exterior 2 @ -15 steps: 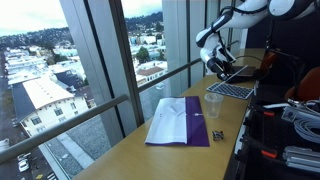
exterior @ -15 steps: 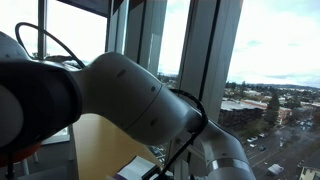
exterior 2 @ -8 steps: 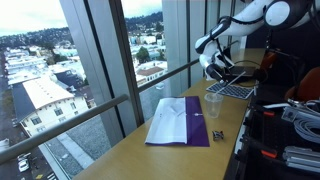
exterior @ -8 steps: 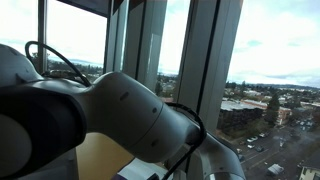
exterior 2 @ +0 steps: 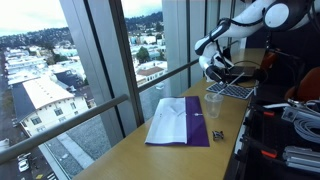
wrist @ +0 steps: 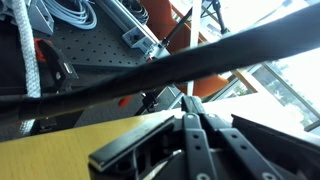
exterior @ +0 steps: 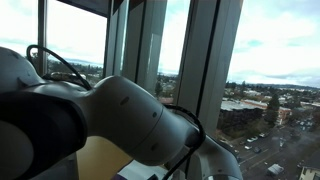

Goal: Put the straw inside the cup

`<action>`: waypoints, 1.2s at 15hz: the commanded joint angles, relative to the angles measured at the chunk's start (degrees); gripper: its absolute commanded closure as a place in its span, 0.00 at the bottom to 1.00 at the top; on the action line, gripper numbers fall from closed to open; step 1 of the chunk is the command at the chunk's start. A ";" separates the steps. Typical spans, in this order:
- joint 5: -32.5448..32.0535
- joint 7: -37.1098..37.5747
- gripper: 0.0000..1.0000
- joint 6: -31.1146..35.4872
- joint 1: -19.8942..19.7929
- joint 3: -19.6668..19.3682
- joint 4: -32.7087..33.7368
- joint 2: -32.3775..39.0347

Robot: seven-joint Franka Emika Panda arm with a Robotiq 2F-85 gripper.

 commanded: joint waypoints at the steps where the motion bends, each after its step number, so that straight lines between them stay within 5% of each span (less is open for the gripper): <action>1: 1.21 2.78 1.00 -1.23 -1.15 1.05 2.68 1.57; 18: 1.64 2.89 1.00 -1.56 -0.90 0.73 0.76 -0.68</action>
